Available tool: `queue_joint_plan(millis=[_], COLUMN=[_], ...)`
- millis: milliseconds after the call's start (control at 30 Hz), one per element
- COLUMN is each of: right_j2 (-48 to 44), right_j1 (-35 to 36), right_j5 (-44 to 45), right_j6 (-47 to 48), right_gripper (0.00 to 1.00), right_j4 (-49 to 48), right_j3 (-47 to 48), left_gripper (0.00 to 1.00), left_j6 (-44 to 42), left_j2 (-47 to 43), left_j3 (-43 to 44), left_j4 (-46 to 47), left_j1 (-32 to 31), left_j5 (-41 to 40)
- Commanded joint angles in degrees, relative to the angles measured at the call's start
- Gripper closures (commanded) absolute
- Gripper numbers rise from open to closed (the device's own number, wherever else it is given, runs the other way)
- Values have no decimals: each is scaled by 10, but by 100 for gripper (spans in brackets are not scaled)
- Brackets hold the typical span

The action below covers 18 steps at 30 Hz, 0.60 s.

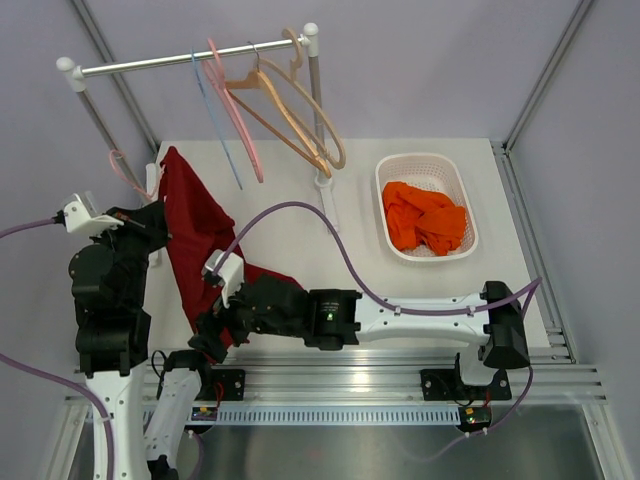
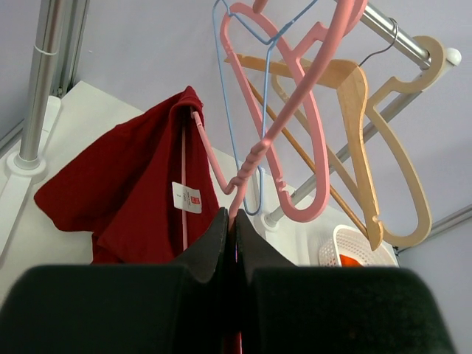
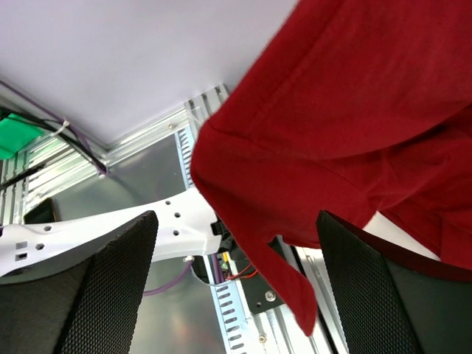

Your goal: Remove the t-shirt from the hanger

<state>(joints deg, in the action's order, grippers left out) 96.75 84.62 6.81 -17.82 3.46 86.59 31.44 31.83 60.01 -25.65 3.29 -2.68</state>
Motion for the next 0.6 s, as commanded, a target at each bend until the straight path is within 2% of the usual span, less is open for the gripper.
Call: queue_joint_plan(millis=[0, 33, 67, 133, 167, 200, 267, 300, 367, 433, 533, 567], right_j2=[7, 8, 9, 6, 2, -21, -58, -106, -158, -230, -281, -285], right_j1=[10, 12, 11, 12, 12, 12, 9, 6, -16, -71, -131, -159], right_j5=[-26, -18, -14, -6, -12, -16, -27, -48, -69, -167, -229, -225], right_j6=[10, 10, 11, 18, 24, 30, 65, 78, 97, 96, 102, 112], right_gripper=[7, 9, 16, 20, 19, 11, 4, 1, 1, 1, 1, 1], right_j4=[0, -5, -8, -7, -5, -7, -12, -9, -10, -14, -22, -1], right_j3=[45, 42, 40, 33, 30, 12, -29, -43, -75, -120, -161, -158], left_gripper=[100, 100, 100, 100, 100, 100, 100, 100, 100, 100, 100, 100], left_j6=[13, 14, 15, 14, 9, 3, -5, -5, -4, -2, -9, -18], left_j2=[-10, -10, -10, -9, -8, -5, -5, -6, -13, -25, -41, -53], left_j3=[22, 21, 23, 28, 34, 46, 60, 65, 81, 93, 107, 117], left_j4=[27, 28, 28, 30, 29, 27, 19, 7, -8, -31, -74, -85], left_j1=[-6, -5, -6, -5, -7, -9, -14, -15, -15, -15, -14, -15], left_j5=[-8, -5, 3, 16, 43, 59, 120, 138, 206, 243, 288, 306])
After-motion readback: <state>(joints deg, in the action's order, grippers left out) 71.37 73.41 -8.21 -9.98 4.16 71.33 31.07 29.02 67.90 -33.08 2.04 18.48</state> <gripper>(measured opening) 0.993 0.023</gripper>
